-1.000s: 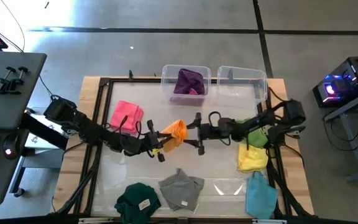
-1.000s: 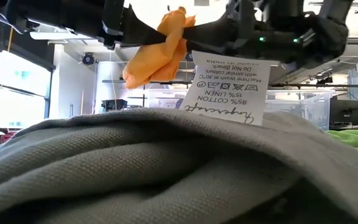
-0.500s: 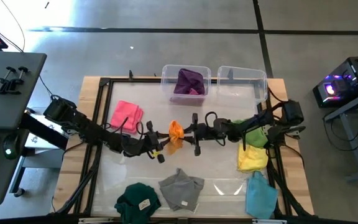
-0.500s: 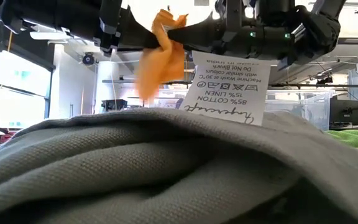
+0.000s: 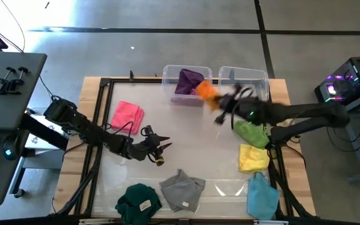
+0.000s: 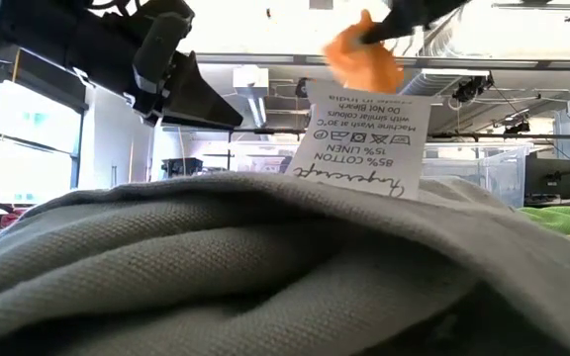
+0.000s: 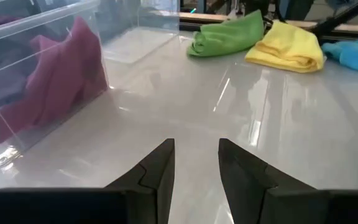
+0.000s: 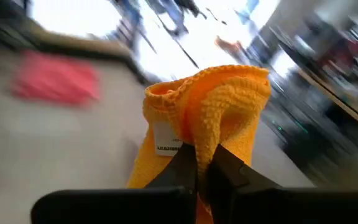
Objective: Sort towels by color in basket
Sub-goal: Put the orange towel into the right transparent bin
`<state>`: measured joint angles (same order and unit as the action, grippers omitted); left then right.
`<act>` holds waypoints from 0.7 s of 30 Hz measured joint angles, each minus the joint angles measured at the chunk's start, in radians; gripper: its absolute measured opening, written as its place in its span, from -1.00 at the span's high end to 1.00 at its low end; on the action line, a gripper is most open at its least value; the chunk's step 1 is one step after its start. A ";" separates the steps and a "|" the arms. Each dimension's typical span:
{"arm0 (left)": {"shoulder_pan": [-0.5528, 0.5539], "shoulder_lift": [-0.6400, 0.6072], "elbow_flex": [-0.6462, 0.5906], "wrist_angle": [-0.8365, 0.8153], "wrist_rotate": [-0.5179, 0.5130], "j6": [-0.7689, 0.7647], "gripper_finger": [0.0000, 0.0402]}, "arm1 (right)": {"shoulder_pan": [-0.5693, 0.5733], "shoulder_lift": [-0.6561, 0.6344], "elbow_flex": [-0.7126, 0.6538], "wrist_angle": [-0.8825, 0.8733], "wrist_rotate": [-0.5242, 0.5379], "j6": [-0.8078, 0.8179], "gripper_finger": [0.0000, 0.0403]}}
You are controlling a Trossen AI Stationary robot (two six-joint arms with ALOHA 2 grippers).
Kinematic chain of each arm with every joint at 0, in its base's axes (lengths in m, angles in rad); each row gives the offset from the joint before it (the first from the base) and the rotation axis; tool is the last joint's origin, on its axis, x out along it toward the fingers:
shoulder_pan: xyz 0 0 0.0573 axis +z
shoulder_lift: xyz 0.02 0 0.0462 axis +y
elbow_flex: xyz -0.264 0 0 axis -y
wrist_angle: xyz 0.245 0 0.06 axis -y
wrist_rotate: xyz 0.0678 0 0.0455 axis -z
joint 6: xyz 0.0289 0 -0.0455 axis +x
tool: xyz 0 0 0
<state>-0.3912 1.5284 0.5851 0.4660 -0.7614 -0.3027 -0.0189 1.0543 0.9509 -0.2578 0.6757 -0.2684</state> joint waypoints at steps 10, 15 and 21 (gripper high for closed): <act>0.000 0.000 0.000 0.013 -0.008 0.017 0.46 | -0.416 -0.036 0.212 -0.664 -0.123 -0.093 0.94; 0.005 0.000 0.000 0.066 -0.008 0.037 0.47 | -0.585 0.044 0.212 -0.675 -0.214 -0.202 0.86; 0.007 0.000 0.000 0.190 -0.008 0.103 0.47 | -0.692 0.152 0.212 -0.674 -0.251 -0.273 0.61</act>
<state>-0.3840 1.5284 0.5850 0.6557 -0.7699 -0.1999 -0.7105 1.2062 1.1633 -0.9321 0.4246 -0.5413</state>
